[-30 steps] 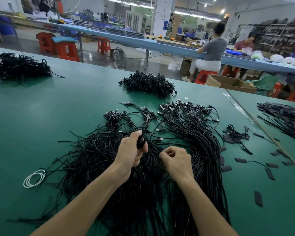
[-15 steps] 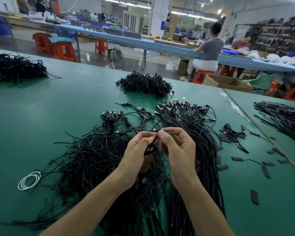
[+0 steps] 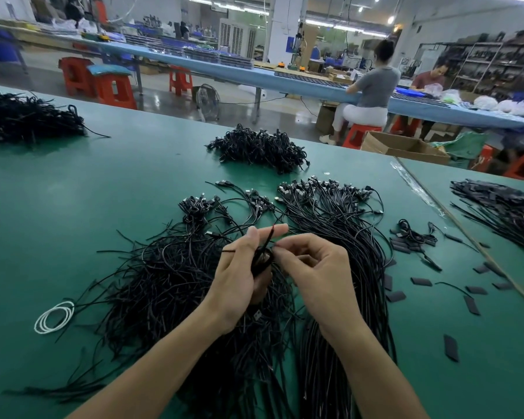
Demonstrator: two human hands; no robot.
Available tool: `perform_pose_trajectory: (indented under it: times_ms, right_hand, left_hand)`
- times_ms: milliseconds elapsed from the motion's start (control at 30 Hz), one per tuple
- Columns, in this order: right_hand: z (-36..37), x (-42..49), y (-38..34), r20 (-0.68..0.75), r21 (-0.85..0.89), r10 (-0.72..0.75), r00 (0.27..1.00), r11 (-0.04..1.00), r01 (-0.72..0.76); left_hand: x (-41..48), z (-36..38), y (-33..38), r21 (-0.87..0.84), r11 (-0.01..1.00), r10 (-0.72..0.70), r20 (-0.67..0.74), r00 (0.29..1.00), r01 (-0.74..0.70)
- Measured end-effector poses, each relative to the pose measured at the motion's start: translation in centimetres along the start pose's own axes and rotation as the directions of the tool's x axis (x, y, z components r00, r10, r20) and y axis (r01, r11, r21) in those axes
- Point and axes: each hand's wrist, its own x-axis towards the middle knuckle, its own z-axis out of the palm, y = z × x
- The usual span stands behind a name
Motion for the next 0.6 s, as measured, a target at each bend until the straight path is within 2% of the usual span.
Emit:
perform_pose_trajectory:
  times_ms: [100, 167, 267, 333, 433, 500, 567, 600]
  right_hand:
    - [-0.3, 0.1, -0.1, 0.083, -0.196, -0.086, 0.993, 0.975, 0.101]
    - [-0.3, 0.0, 0.0, 0.134, -0.373, -0.131, 0.982, 0.912, 0.172]
    - [0.2, -0.6, 0.2, 0.233, -0.588, -0.201, 0.951, 0.75, 0.303]
    - [0.4, -1.0, 0.4, 0.288, -0.674, -0.308, 0.907, 0.608, 0.421]
    - [0.5, -1.3, 0.8, 0.442, -0.719, -0.38, 0.813, 0.392, 0.574]
    - [0.2, -1.3, 0.9, 0.523, -0.705, -0.416, 0.744, 0.279, 0.652]
    - [-0.3, -1.0, 0.5, 0.574, -0.673, -0.446, 0.686, 0.22, 0.706]
    - [-0.4, -0.9, 0.2, 0.596, -0.653, -0.45, 0.665, 0.21, 0.728]
  left_hand:
    - [0.2, -0.2, -0.2, 0.011, 1.0, 0.028, -0.046, 0.999, -0.028]
    - [0.5, -0.4, -0.4, 0.053, 0.998, 0.04, -0.118, 0.992, -0.034]
    - [0.7, -0.7, -1.1, 0.186, 0.982, 0.022, -0.219, 0.975, 0.02]
    - [0.6, -0.7, -1.5, 0.193, 0.978, -0.031, -0.241, 0.97, 0.08]
    - [0.6, -0.6, -1.9, 0.092, 0.983, -0.13, -0.26, 0.957, 0.158]
    - [0.7, -0.6, -1.8, 0.049, 0.971, -0.218, -0.218, 0.951, 0.233]
    - [0.8, -0.9, -1.4, 0.039, 0.911, -0.403, -0.121, 0.907, 0.41]
    - [0.8, -1.1, -1.1, 0.039, 0.859, -0.509, -0.048, 0.859, 0.511]
